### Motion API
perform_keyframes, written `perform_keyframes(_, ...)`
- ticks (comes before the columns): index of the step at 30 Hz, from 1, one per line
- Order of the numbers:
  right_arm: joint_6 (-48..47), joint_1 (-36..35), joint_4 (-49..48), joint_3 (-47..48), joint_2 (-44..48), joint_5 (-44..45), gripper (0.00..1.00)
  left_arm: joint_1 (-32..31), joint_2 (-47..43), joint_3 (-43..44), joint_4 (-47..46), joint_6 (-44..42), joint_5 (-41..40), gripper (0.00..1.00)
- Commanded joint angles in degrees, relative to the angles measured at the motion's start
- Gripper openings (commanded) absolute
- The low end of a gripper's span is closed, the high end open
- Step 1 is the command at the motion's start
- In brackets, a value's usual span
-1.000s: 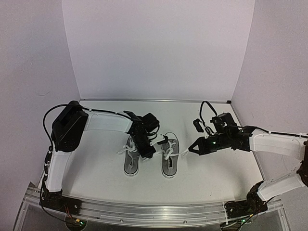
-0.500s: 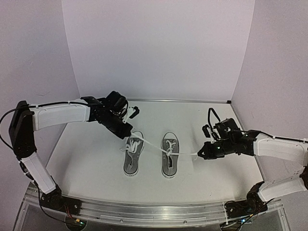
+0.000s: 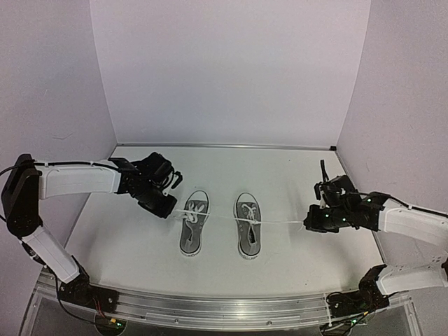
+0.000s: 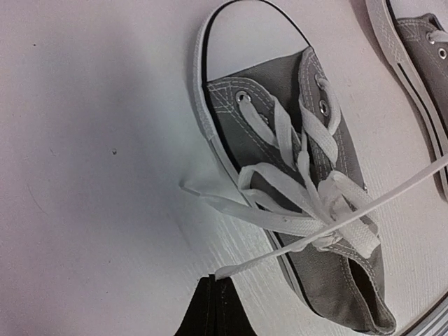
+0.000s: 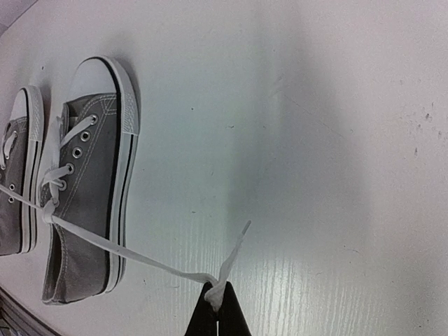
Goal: Tie the shoes
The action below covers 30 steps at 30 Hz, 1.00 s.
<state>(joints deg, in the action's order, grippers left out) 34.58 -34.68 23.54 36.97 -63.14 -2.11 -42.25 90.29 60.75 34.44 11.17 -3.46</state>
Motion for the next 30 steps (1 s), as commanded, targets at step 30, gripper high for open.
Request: perform_keyframes(30, -0.7, -3.7, -20.8, -3.0, -24.0, -20.6, 0.00, 7.3, -7.5, -3.7, 0.3, 1.6, 0.1, 0.00)
